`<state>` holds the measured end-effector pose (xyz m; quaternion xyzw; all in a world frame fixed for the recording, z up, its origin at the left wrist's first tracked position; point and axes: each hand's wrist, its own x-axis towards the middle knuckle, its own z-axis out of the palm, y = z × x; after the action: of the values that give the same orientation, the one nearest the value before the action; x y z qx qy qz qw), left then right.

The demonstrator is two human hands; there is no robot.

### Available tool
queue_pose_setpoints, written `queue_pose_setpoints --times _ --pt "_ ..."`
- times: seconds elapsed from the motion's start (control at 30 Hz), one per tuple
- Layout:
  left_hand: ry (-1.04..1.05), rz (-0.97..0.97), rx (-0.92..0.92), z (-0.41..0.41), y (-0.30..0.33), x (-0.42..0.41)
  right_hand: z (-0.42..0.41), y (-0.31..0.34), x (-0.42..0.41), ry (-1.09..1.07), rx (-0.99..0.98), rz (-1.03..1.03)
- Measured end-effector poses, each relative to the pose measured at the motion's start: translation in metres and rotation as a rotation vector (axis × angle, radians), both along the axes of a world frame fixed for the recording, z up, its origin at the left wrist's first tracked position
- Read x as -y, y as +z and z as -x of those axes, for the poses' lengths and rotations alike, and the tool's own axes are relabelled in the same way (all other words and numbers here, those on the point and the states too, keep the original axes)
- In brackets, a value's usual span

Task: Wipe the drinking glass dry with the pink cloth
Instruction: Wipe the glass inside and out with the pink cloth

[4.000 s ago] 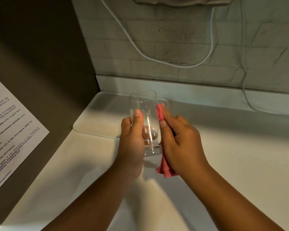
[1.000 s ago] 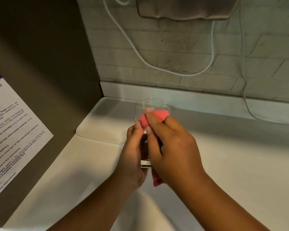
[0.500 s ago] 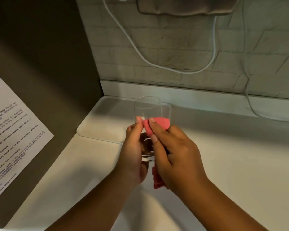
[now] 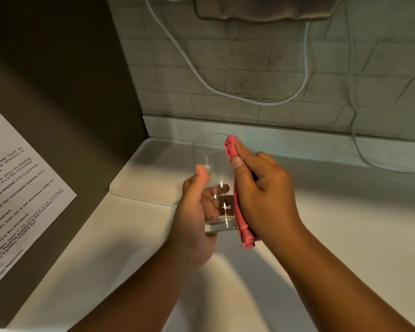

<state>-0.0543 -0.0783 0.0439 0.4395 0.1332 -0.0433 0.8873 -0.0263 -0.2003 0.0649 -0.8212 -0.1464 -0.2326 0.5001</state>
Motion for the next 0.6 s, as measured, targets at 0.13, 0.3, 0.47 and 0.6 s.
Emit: queue_pose_setpoints --times 0.13,0.3,0.47,0.6 --pt "0.035 0.036 0.003 -0.008 0.005 -0.008 0.029 -0.015 -0.003 0.017 0.005 0.084" --pt "-0.046 -0.065 -0.087 -0.006 -0.003 -0.007 0.051 -0.003 -0.009 0.043 0.083 0.442" --pt "-0.049 -0.032 -0.097 -0.005 -0.008 -0.002 0.035 0.01 -0.011 0.048 0.106 0.471" --pt "-0.027 -0.067 -0.061 -0.002 -0.004 0.001 0.016 0.009 -0.011 0.041 0.056 0.287"
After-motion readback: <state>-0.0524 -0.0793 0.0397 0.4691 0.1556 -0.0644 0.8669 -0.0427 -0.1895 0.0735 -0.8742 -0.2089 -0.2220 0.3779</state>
